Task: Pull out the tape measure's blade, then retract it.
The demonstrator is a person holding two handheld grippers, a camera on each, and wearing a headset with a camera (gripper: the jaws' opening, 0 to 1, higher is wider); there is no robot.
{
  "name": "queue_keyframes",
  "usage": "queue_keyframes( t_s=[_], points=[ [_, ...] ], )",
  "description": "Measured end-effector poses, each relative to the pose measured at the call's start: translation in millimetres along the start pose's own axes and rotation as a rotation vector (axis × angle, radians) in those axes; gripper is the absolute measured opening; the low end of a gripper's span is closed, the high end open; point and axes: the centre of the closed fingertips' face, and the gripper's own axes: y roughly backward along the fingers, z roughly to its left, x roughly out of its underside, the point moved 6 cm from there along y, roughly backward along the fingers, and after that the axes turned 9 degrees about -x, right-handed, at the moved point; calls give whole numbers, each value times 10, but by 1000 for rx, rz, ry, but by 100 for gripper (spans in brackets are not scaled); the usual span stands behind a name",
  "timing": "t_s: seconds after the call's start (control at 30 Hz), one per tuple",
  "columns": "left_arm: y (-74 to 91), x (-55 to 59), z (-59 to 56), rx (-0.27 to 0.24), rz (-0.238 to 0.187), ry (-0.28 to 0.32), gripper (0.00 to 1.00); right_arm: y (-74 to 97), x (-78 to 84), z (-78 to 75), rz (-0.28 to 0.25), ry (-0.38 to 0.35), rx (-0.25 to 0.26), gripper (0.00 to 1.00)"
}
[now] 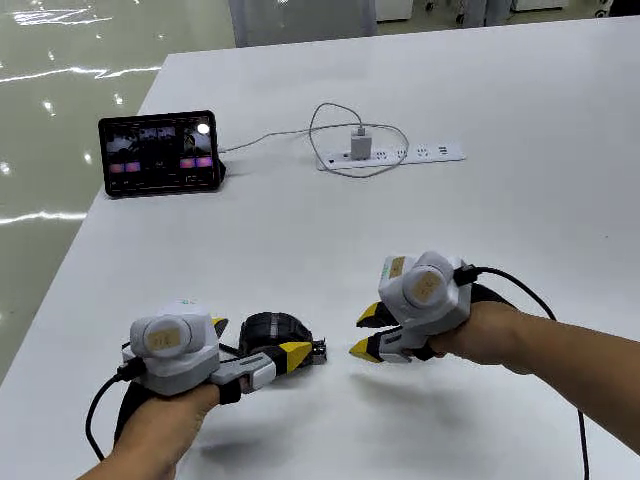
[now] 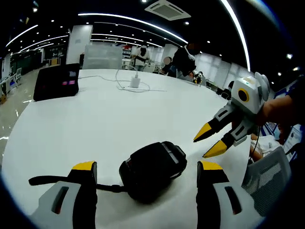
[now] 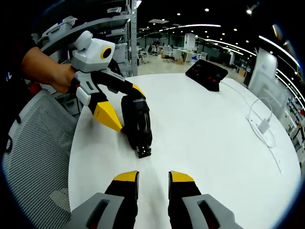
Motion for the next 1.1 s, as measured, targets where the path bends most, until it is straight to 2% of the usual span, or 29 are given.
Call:
queue_keyframes(
  t_s=[0.07, 0.1, 0.13, 0.17, 0.23, 0.27, 0.33, 0.43, 0.53, 0.63, 0.77, 0.8, 0.87, 0.97, 1.03, 1.1],
  points=[
    [31, 1, -2, 30, 5, -3, 92, 93, 51, 15, -13, -11, 16, 24],
    [43, 3, 2, 33, 9, -22, 98, 131, 80, 19, -17, -18, 24, 24],
    [76, -3, -3, 64, 7, -81, 98, 182, 124, 27, -22, -27, 34, 25],
    [100, -13, 1, 62, 4, -87, 99, 222, 160, 38, -23, -30, 40, 27],
    [147, 19, 18, 85, 35, -95, 99, 312, 231, 66, -33, -42, 56, 28],
    [167, 19, 21, 98, 34, -99, 99, 349, 259, 80, -37, -48, 62, 28],
    [208, 21, 55, 97, 30, -122, 99, 427, 335, 100, -40, -61, 79, 30],
    [253, 47, 115, 102, 50, -153, 99, 534, 430, 143, -44, -66, 99, 32],
    [322, 47, 185, 101, 57, -149, 99, 642, 517, 191, -46, -67, 111, 35],
    [397, 54, 261, 112, 55, -134, 99, 763, 631, 209, -61, -98, 129, 39],
    [495, 82, 300, 117, 68, -147, 99, 908, 751, 238, -74, -125, 146, 44],
    [531, 89, 298, 131, 77, -129, 99, 959, 784, 246, -78, -135, 158, 46],
    [573, 100, 304, 134, 83, -135, 99, 1031, 833, 250, -86, -151, 169, 50],
    [639, 133, 366, 115, 103, -203, 99, 1180, 920, 262, -135, -207, 192, 53],
    [672, 133, 385, 115, 106, -210, 99, 1253, 985, 238, -169, -245, 210, 57],
    [713, 116, 422, 110, 102, -217, 99, 1350, 986, 266, -194, -236, 223, 62]
  ],
)
